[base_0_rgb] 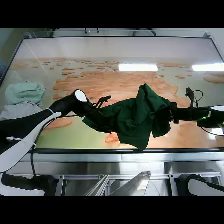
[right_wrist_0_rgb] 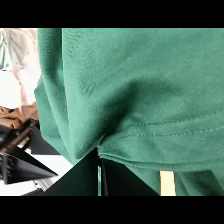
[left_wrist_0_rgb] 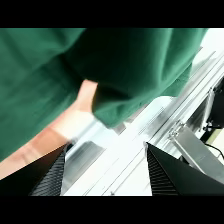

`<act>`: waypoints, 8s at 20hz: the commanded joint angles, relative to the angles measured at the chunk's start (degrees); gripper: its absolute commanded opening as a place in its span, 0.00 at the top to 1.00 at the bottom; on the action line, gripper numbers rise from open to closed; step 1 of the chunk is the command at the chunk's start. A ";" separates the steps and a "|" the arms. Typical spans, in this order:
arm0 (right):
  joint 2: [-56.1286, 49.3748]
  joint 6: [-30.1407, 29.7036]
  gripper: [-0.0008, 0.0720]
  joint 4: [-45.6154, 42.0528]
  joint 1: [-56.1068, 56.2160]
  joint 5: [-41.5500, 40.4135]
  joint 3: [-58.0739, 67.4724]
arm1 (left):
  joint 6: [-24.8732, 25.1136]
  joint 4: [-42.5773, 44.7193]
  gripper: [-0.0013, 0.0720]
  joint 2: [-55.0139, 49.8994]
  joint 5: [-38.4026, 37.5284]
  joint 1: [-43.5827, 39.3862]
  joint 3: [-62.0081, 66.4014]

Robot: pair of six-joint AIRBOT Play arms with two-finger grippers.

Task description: Fold the shirts.

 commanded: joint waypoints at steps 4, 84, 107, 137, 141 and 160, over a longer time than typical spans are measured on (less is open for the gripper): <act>-0.02 -0.13 0.97 0.46 0.00 0.33 0.02 | 0.72 -1.53 0.26 -6.38 -0.72 -6.45 5.73; 7.58 15.80 0.49 -22.03 -10.38 1.99 -9.81 | 7.67 25.16 0.96 0.59 -14.75 28.50 15.65; 23.34 6.56 0.97 14.67 -8.90 21.00 -4.28 | 11.15 -19.43 0.94 3.50 -35.04 38.12 18.10; 32.37 9.14 0.97 37.81 -31.10 18.18 43.54 | 5.44 -72.81 0.95 40.70 -26.18 54.40 16.24; 30.80 16.87 0.97 1.68 -20.98 4.04 45.44 | -0.22 -44.74 0.94 33.70 -19.26 55.10 22.88; -16.79 13.84 0.97 -19.78 1.53 -26.75 37.64 | 1.73 -13.31 0.97 -25.38 -1.64 36.22 54.82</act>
